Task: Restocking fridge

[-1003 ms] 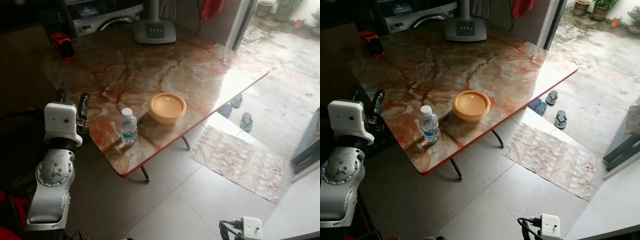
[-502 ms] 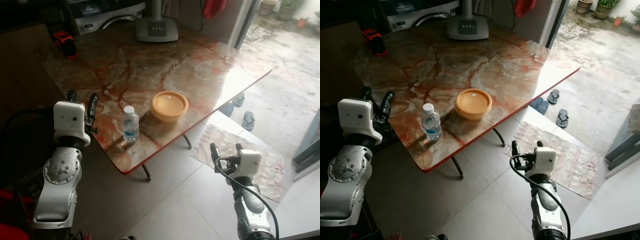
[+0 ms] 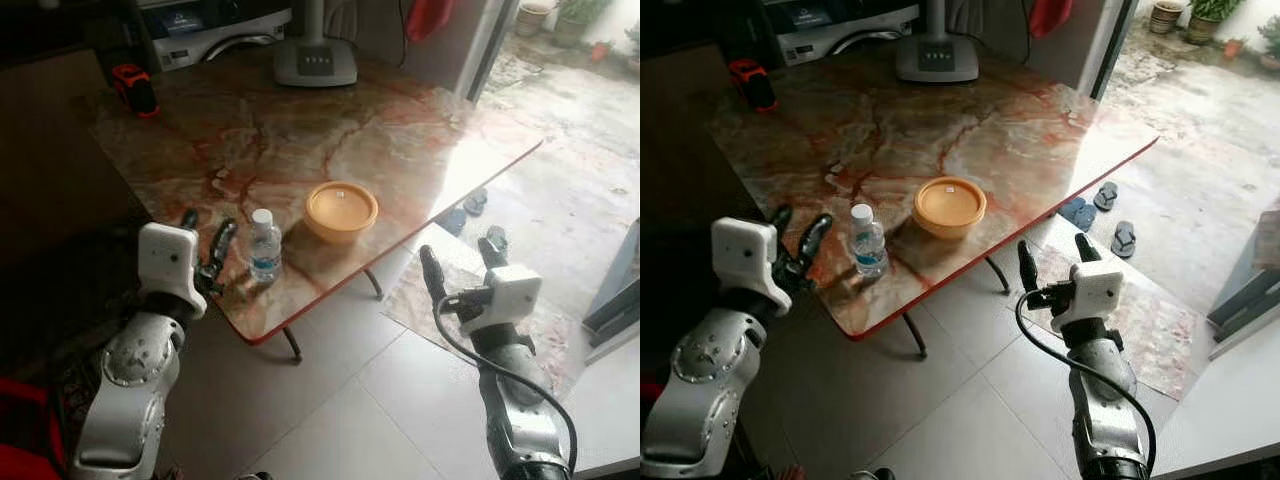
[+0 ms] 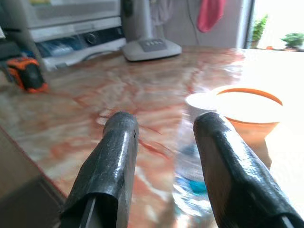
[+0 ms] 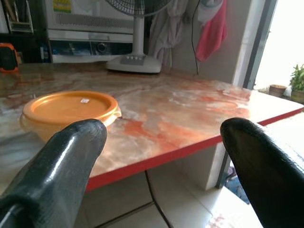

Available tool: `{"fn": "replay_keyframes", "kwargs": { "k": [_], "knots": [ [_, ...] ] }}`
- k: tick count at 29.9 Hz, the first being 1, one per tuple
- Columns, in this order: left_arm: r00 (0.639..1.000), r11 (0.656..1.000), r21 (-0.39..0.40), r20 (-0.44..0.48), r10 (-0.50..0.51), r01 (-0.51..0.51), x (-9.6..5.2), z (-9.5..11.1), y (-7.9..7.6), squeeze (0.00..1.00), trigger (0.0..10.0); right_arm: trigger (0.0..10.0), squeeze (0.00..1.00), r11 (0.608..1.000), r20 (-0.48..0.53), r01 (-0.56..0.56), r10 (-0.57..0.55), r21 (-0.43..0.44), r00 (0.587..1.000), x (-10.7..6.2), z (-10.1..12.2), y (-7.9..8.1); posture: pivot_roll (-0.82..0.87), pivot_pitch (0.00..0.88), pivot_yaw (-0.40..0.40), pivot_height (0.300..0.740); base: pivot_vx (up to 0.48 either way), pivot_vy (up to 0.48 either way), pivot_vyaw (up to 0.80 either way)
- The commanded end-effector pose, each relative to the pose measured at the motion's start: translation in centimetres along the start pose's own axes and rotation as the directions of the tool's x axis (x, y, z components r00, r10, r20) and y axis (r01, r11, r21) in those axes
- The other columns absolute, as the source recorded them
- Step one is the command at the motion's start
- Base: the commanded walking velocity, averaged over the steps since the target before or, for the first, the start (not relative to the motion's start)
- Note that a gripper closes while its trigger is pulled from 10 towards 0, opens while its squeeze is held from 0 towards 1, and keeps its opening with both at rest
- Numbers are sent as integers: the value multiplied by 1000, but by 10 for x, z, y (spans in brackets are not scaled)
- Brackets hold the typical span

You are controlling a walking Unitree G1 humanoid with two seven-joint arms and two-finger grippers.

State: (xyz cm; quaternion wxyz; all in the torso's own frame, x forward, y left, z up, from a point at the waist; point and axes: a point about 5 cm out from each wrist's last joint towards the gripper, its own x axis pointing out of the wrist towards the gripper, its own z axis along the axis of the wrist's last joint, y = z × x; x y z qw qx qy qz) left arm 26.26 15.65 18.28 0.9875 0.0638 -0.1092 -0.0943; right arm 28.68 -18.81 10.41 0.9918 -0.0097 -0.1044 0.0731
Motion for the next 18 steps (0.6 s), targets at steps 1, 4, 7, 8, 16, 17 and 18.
{"fn": "replay_keyframes", "kwargs": {
  "k": [1,4,7,8,16,17,18],
  "knots": [
    [1000,1000,-1,17,-16,16,0,6,-4,0,10000,10000,0,1000,16,-1,1,1,1000,2,7,2,26,104,-16,740,0,0,0],
    [998,1000,-6,63,16,-16,8,17,0,0,10000,10000,0,1000,8,-4,4,5,1000,3,8,2,34,105,-21,740,0,0,0],
    [996,1000,23,92,4,-6,13,23,-1,0,10000,10000,0,1000,-1,-12,12,5,1000,4,7,4,36,107,-21,740,0,0,0],
    [994,1000,29,107,2,-5,16,27,-1,0,10000,10000,0,1000,-7,-20,20,-2,1000,5,6,5,36,105,-22,740,0,0,0],
    [989,997,61,142,35,-44,17,35,4,0,10000,10000,0,1000,-12,-31,31,0,999,9,10,8,37,106,-22,740,0,0,0],
    [987,997,53,155,47,-56,18,38,7,0,10000,10000,0,999,-13,-36,36,0,999,9,10,9,37,106,-22,740,337,0,0],
    [987,997,53,155,47,-56,18,38,7,0,10000,10000,0,999,-13,-36,36,0,999,9,10,9,37,106,-22,740,337,0,0]
  ]
}}
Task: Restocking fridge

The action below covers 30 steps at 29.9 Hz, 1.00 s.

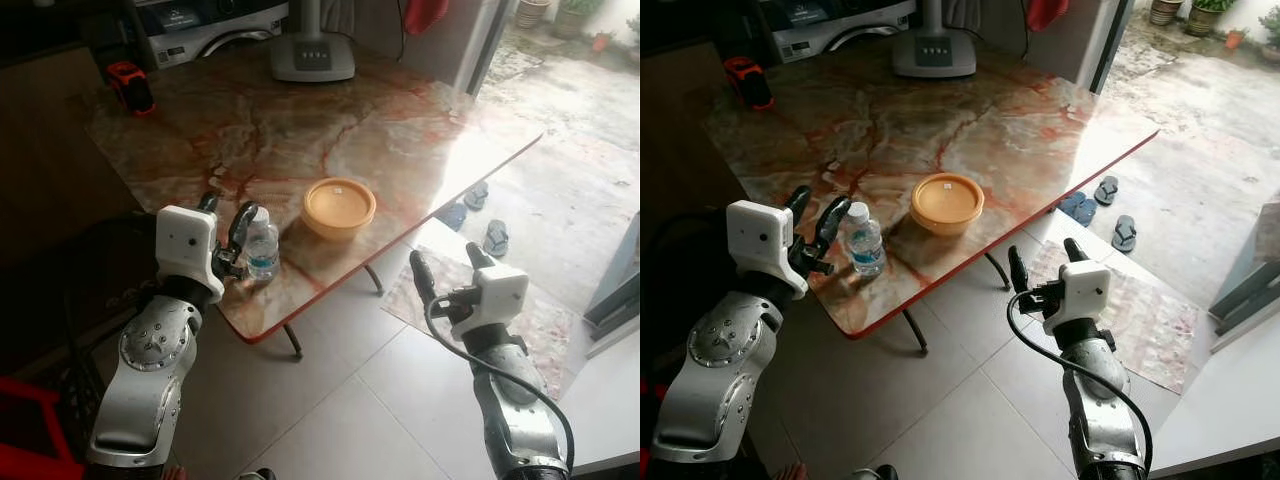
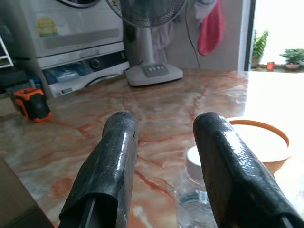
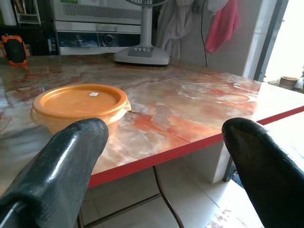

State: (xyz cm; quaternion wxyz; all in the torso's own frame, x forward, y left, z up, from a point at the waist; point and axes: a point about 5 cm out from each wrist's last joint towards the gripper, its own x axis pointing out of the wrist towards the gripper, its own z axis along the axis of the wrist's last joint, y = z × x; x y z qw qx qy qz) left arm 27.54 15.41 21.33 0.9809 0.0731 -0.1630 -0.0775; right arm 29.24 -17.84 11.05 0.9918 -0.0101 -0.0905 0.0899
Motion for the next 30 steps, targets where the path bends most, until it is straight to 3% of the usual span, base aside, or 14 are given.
{"fn": "replay_keyframes", "kwargs": {
  "k": [1,18,24,27,28,30],
  "knots": [
    [998,1000,21,57,13,-14,2,13,3,0,10000,10000,0,1000,15,-7,8,-4,1000,2,5,1,38,106,-25,740,345,0,0],
    [997,999,10,64,-42,42,3,15,-5,0,10000,10000,0,1000,6,-22,22,0,1000,7,4,6,41,103,-26,740,369,0,0],
    [995,997,27,66,-70,68,2,18,-9,0,10000,10000,0,1000,-6,-28,28,2,1000,8,1,9,45,101,-25,740,41,0,0],
    [997,996,62,45,-62,59,3,23,-9,0,10000,10000,0,1000,-12,-29,29,-2,1000,8,0,8,46,103,-26,740,0,0,0],
    [996,980,178,1,-90,88,9,31,-11,0,10000,10000,0,1000,-18,-30,30,-6,999,8,-1,7,39,106,-30,740,0,0,0],
    [995,970,222,-11,-99,99,11,35,-11,0,10000,10000,0,999,-20,-31,30,-8,999,8,-1,7,39,106,-30,740,0,0,0]
  ]
}}
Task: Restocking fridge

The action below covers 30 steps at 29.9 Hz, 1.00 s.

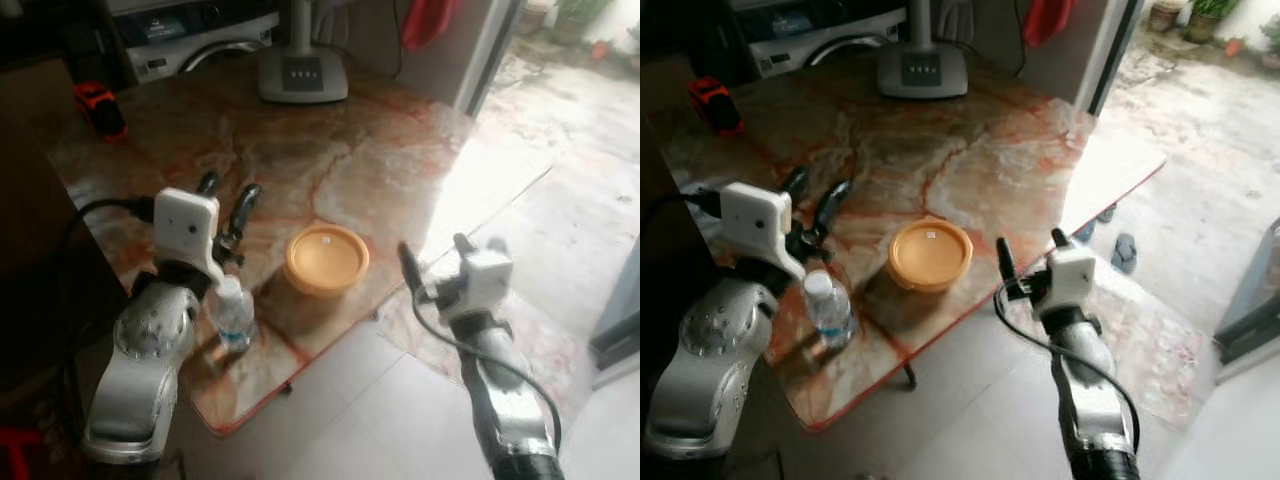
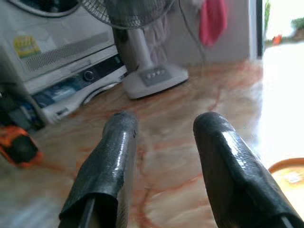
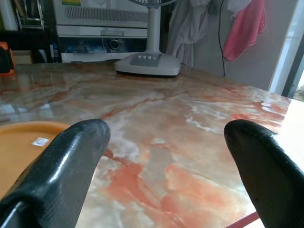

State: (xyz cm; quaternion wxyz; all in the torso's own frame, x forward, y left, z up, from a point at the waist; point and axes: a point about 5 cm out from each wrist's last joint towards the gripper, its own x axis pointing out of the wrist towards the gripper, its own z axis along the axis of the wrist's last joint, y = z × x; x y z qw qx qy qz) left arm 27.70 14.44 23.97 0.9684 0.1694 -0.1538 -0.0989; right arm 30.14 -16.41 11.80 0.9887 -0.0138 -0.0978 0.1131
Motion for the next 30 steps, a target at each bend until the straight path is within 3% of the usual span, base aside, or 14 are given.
{"fn": "replay_keyframes", "kwargs": {
  "k": [1,3,5,7,8,12,15,18,24,30],
  "knots": [
    [998,999,-17,57,-32,33,5,28,-4,0,10000,10000,0,1000,-40,14,-14,-10,999,-6,-8,-7,63,106,-31,740,0,0,0],
    [990,979,-175,110,-86,104,10,58,-4,0,10000,10000,0,1000,-52,16,-17,-19,999,-6,-10,-9,73,108,-30,740,0,0,0],
    [986,964,-222,107,-125,147,9,64,-4,0,10000,10000,0,1000,-57,14,-16,-24,998,-6,-11,-10,75,106,-28,740,0,0,0],
    [979,948,-255,-29,-204,190,4,56,1,0,10000,10000,0,999,-67,11,-13,-32,998,-4,-11,-11,85,106,-28,740,0,0,0],
    [979,948,-255,-29,-204,190,4,56,1,0,10000,10000,0,999,-67,11,-13,-32,998,-4,-11,-11,85,106,-28,740,0,0,0],
    [958,938,-330,-222,-181,101,-3,51,28,0,10000,10000,0,999,-93,-4,0,-44,996,-1,-16,-13,114,112,-26,740,0,0,0],
    [930,930,-354,-303,-211,96,-5,48,30,0,10000,10000,0,999,-103,-7,3,-43,995,-1,-18,-12,133,106,-22,740,0,0,0],
    [880,917,-373,-376,-288,141,-12,39,21,0,10000,10000,0,999,-113,-22,18,-35,993,1,-21,-8,133,102,-17,740,0,0,0],
    [795,940,-323,-538,-280,111,-25,12,20,0,10000,10000,0,999,-119,-25,20,-43,993,1,-24,-4,120,85,2,740,0,0,0],
    [766,935,-322,-560,-315,149,-27,7,17,0,10000,10000,0,998,-119,-25,19,-51,993,0,-24,-6,115,81,-1,740,0,0,0]
  ]
}}
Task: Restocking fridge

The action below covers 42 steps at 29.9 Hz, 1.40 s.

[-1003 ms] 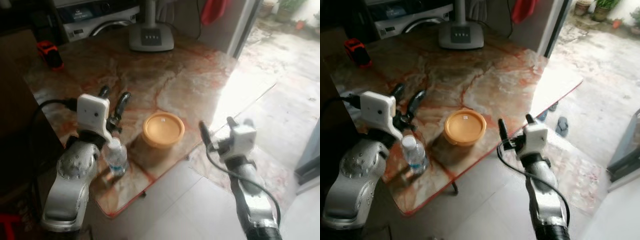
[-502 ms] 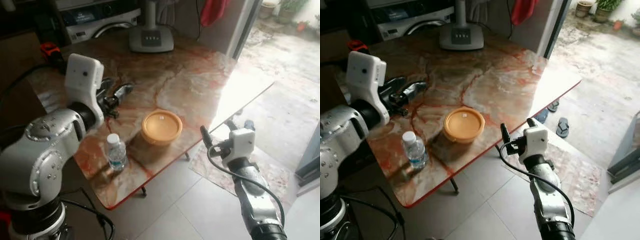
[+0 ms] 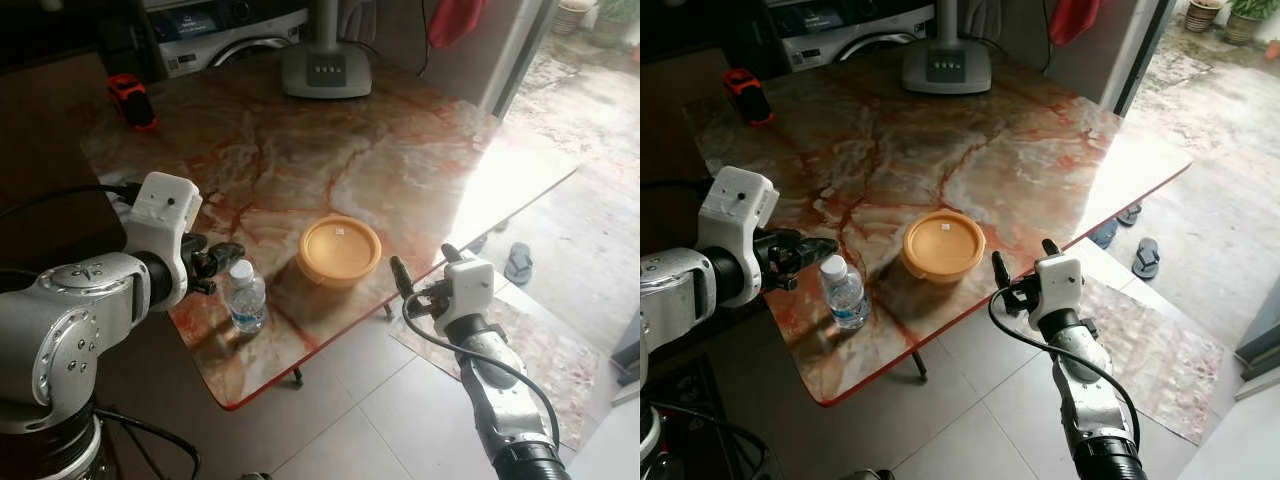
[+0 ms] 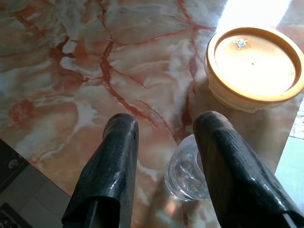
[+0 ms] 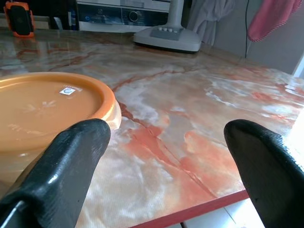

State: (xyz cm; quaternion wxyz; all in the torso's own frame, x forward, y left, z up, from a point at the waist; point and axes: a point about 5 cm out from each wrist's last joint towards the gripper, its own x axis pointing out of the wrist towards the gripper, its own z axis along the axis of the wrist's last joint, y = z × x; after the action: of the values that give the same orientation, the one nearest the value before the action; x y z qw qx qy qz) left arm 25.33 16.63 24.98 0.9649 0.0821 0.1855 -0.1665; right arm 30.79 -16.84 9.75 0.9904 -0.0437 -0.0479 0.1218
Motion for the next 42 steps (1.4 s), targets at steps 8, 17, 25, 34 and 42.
{"fn": "replay_keyframes", "kwargs": {
  "k": [8,17,25,34,42],
  "knots": [
    [990,991,11,-37,-135,135,2,-6,-15,0,10000,10000,0,1000,-7,5,-5,-10,1000,0,-2,-4,110,92,-10,740,0,0,0],
    [998,992,110,-27,-60,63,-1,9,-7,0,10000,10000,0,1000,-3,6,-6,-8,1000,0,-2,-4,114,96,-17,740,0,0,0],
    [998,987,157,-51,36,-27,-5,10,6,0,10000,10000,0,1000,0,-3,3,-8,1000,2,-1,-3,112,98,-24,740,0,0,0],
    [987,982,111,32,-160,156,-8,21,-10,0,10000,10000,0,1000,-1,-6,6,-12,1000,3,-1,-4,107,93,-29,740,0,0,0],
    [987,979,121,5,-163,161,-6,18,-12,0,10000,10000,0,1000,-8,-8,8,-15,1000,3,-3,-5,108,93,-31,740,0,0,0]
  ]
}}
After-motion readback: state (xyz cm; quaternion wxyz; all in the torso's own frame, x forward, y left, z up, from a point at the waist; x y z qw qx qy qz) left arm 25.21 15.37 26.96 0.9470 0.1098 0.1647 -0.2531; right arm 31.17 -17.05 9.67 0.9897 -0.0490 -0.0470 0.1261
